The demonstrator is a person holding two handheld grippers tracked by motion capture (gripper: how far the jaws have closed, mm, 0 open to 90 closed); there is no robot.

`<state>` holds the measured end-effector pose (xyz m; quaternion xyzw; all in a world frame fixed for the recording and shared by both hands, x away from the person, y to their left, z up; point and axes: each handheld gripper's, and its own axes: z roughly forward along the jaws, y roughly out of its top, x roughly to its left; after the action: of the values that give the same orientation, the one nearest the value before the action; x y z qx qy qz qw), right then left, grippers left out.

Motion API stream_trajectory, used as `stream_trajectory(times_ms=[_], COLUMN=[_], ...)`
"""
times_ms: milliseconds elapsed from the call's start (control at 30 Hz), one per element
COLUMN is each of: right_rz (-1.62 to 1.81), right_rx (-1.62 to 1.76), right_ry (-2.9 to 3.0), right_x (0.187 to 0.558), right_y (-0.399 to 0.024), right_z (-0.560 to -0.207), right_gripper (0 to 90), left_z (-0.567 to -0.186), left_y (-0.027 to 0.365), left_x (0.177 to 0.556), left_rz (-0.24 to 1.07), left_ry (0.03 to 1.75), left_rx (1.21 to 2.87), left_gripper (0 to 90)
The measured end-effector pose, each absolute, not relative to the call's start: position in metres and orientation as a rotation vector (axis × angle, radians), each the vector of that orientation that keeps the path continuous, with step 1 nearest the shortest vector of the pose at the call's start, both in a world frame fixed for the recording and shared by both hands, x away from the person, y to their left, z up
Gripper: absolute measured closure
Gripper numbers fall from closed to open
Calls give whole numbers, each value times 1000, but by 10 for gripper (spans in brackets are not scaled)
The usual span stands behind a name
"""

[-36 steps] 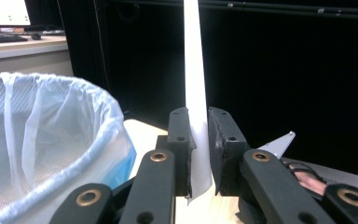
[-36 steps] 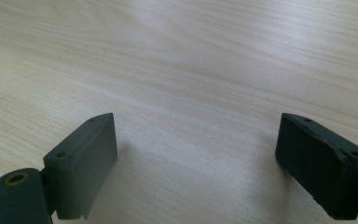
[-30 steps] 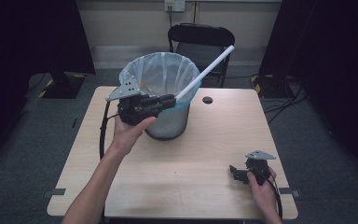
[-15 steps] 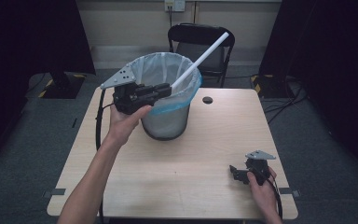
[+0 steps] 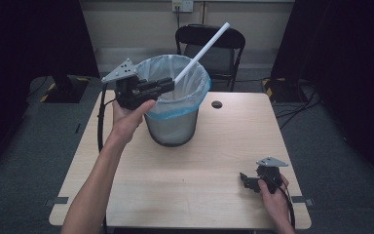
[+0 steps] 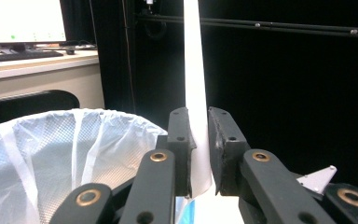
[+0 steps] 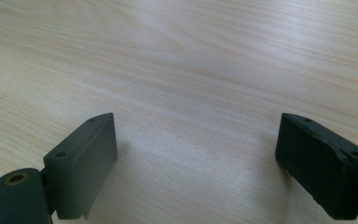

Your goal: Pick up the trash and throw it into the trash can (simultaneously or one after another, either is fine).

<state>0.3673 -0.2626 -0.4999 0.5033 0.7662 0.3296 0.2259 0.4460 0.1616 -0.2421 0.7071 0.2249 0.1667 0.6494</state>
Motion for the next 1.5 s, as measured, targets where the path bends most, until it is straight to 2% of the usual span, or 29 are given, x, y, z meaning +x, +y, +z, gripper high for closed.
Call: stream_trajectory(times_ms=[767, 1500], right_rz=[909, 909], right_rx=[1387, 1388], right_ry=[2112, 2112], right_x=[367, 367], right_y=[-263, -263], right_z=[-500, -500], right_gripper=[118, 118], left_z=[-237, -244], left_y=[183, 197], left_x=[479, 499], left_rz=[434, 428], left_ry=[610, 673], left_rx=[1619, 1681], left_gripper=[801, 794])
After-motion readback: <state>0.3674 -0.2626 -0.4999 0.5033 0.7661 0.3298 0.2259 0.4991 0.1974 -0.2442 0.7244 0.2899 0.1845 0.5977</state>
